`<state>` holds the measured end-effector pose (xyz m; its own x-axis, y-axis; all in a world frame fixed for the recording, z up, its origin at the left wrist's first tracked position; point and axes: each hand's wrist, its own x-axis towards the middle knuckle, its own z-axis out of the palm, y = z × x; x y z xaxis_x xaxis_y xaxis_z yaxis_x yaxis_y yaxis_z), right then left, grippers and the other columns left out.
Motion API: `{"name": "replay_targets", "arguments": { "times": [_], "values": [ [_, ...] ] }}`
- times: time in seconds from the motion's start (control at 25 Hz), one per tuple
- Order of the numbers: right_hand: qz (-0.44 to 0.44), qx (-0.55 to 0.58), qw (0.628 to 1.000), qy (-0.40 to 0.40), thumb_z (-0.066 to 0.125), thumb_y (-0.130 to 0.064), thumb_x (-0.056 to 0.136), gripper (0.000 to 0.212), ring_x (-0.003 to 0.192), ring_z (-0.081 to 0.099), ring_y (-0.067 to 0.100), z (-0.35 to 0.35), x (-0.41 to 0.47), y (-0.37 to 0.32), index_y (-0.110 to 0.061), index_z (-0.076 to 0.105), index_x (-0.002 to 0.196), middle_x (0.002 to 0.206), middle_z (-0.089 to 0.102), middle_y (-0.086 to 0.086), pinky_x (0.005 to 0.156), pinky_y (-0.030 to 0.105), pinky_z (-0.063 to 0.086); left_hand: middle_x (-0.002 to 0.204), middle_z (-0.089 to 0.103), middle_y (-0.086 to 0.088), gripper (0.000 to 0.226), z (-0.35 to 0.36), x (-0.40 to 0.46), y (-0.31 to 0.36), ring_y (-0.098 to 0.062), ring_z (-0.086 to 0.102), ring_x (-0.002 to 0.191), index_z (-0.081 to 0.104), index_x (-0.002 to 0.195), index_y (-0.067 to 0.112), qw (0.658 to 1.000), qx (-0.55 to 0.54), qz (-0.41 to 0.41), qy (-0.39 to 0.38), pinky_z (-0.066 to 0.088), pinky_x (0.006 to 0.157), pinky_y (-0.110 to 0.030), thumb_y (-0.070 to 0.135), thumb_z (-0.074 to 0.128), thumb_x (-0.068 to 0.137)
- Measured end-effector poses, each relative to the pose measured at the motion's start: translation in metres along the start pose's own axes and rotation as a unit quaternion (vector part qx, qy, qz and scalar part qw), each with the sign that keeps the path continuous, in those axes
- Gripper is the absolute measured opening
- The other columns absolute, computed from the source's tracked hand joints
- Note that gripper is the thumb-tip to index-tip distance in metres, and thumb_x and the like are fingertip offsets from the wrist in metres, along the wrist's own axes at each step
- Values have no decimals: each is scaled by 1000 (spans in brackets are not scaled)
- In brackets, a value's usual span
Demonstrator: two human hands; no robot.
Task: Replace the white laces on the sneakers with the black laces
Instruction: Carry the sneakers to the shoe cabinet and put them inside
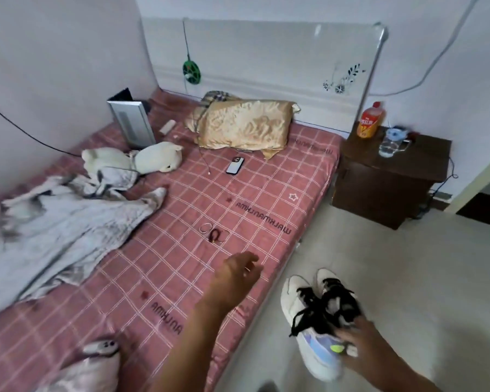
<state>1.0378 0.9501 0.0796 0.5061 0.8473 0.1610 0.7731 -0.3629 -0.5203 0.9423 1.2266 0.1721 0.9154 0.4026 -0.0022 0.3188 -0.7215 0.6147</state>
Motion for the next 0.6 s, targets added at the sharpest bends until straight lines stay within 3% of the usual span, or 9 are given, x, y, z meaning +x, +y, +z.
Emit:
{"name": "replay_targets", "arguments": {
  "times": [0.08, 0.16, 0.28, 0.36, 0.48, 0.56, 0.6],
  "values": [
    [50, 13, 996, -74, 78, -15, 69, 50, 107, 59, 34, -6, 29, -21, -37, 66, 112, 109, 59, 18, 91, 27, 44, 92, 68, -3, 24, -30, -18, -5, -8, 59, 74, 66, 109, 7, 998, -9, -11, 54, 43, 66, -7, 20, 63, 89],
    [78, 29, 995, -59, 77, -17, 71, 40, 98, 58, 36, -4, 56, -34, -29, 71, 109, 103, 56, 20, 90, 34, 44, 91, 68, -3, 23, -43, -36, -12, -10, 61, 76, 66, 108, 7, 998, -9, -30, 61, 48, 68, -13, 20, 63, 90],
    [27, 59, 990, -126, 73, -27, 77, 43, 107, 54, 30, 4, 89, -63, -32, 65, 119, 114, 50, 18, 97, 32, 42, 91, 67, 1, 22, -54, -79, -20, -7, 62, 77, 66, 108, 9, 992, 0, -89, 91, 51, 73, -12, 20, 63, 90],
    [-5, 94, 981, -168, 74, -21, 76, 45, 109, 54, 28, 7, 107, -71, -29, 65, 119, 116, 46, 15, 98, 33, 43, 89, 66, 4, 20, -56, -104, -18, -6, 62, 75, 67, 106, 10, 979, 7, -140, 146, 50, 74, -10, 20, 64, 89],
    [-122, 92, 967, -202, 87, -5, 56, 50, 87, 64, 33, 11, 121, -69, -21, 75, 101, 93, 50, 13, 81, 27, 51, 90, 68, -3, 18, -37, -152, -2, -18, 63, 79, 67, 102, 10, 927, 7, -278, 253, 51, 77, -30, 21, 62, 90],
    [-222, 56, 949, -215, 94, 1, 27, 61, 77, 64, 28, 10, 124, -71, -16, 79, 84, 81, 57, 20, 71, 17, 47, 94, 67, -5, 19, -10, -192, 14, -23, 62, 87, 65, 104, 10, 877, -6, -378, 297, 48, 77, -31, 23, 58, 90],
    [-260, 48, 937, -228, 93, 4, 18, 64, 81, 61, 24, 15, 122, -74, -13, 79, 78, 81, 60, 27, 76, 7, 43, 97, 66, -6, 20, 3, -213, 26, -24, 61, 91, 65, 105, 10, 849, -19, -421, 317, 46, 78, -30, 22, 57, 91]
  ]
}}
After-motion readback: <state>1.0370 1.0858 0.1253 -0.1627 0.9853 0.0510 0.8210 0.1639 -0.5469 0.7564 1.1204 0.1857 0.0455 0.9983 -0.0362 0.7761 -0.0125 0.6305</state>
